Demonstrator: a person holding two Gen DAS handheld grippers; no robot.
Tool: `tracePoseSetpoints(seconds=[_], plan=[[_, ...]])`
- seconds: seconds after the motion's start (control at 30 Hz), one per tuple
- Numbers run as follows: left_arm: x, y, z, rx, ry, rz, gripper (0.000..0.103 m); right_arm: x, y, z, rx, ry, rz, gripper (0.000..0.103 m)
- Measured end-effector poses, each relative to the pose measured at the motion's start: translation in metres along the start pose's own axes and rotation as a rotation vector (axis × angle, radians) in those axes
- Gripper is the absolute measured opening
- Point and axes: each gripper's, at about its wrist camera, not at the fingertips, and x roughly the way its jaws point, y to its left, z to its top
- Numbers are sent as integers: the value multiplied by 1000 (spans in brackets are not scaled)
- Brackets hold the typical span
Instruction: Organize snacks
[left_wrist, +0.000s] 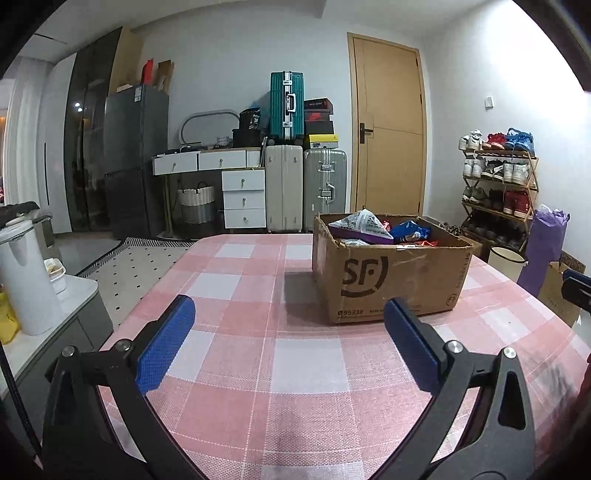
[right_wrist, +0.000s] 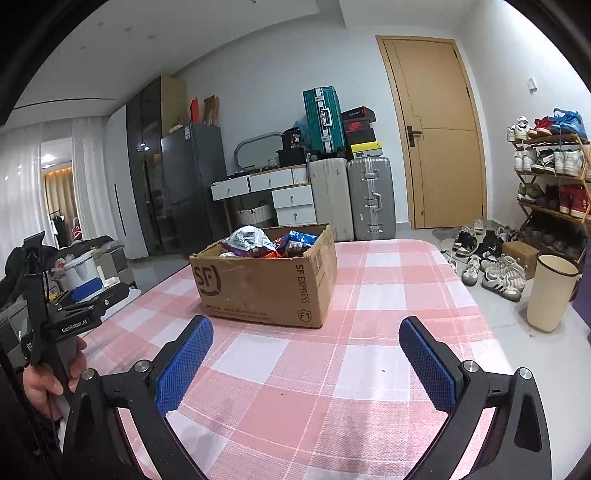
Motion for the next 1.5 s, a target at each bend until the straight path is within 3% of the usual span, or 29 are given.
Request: tracePoseSetpoints(seconds=[1.5], plan=[[-5, 0, 0, 4, -6, -12, 102, -9, -1, -4, 8, -9, -34, 103]])
